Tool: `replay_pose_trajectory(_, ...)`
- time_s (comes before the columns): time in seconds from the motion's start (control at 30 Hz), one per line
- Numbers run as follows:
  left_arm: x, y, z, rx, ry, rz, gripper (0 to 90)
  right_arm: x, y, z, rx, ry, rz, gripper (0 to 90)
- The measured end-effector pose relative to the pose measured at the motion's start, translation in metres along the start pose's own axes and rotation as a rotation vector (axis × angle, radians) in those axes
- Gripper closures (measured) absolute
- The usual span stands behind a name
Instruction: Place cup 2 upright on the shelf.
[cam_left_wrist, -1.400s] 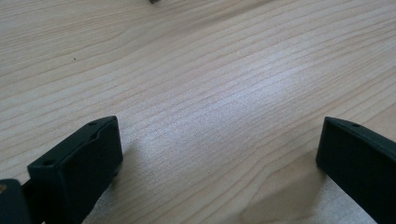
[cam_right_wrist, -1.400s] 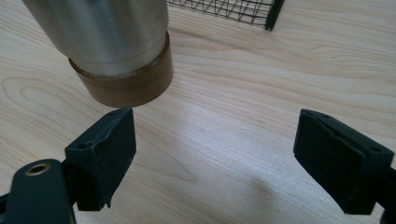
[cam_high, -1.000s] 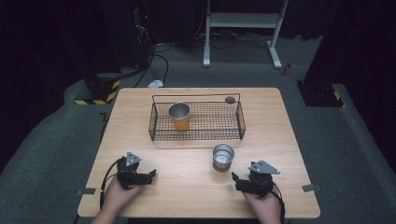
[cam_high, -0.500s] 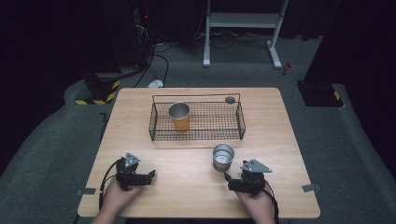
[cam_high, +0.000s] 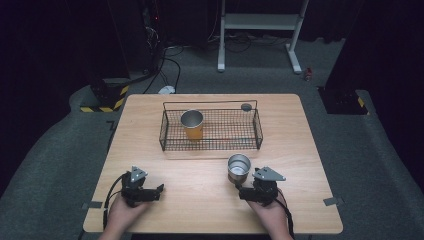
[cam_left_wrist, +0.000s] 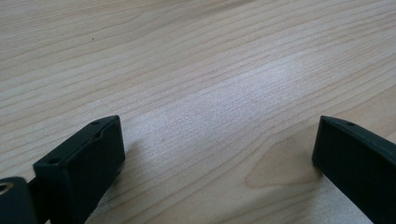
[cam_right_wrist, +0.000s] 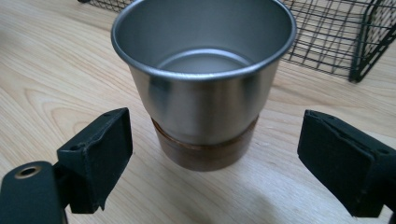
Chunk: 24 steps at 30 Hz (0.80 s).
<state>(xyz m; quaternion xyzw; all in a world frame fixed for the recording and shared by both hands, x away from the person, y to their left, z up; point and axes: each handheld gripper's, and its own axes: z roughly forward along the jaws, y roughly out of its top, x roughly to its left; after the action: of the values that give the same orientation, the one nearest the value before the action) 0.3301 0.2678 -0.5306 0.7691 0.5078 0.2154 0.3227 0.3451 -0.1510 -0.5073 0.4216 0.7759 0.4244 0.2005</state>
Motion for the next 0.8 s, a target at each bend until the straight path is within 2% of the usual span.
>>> replay_pose_trajectory(0.1, 0.0, -0.001, -0.001, 0.0, 0.002, -0.003, 2.8, 0.001, 0.002, 0.001, -0.006, 0.005, 0.015, 10.3)
replay_pose_trajectory(0.37, 0.0, -0.001, -0.001, 0.001, 0.002, -0.002, 2.8, 0.004, 0.006, 0.005, -0.01, 0.014, 0.019, 10.4)
replay_pose_trajectory(0.53, 0.0, -0.001, -0.001, 0.004, 0.001, 0.001, 2.7, 0.01, 0.012, 0.014, -0.004, -0.013, -0.005, 10.3)
replay_pose_trajectory(0.63, 0.001, 0.0, 0.0, 0.008, -0.002, 0.006, 2.3, 0.01, 0.015, 0.021, -0.001, -0.017, 0.007, 10.3)
replay_pose_trajectory(0.73, 0.001, 0.0, 0.0, 0.006, -0.002, 0.01, 1.7, 0.009, 0.018, 0.028, 0.017, -0.042, 0.006, 10.3)
replay_pose_trajectory(0.8, 0.001, 0.001, 0.001, 0.008, -0.006, 0.009, 1.1, 0.01, 0.02, 0.03, 0.005, -0.033, 0.017, 10.3)
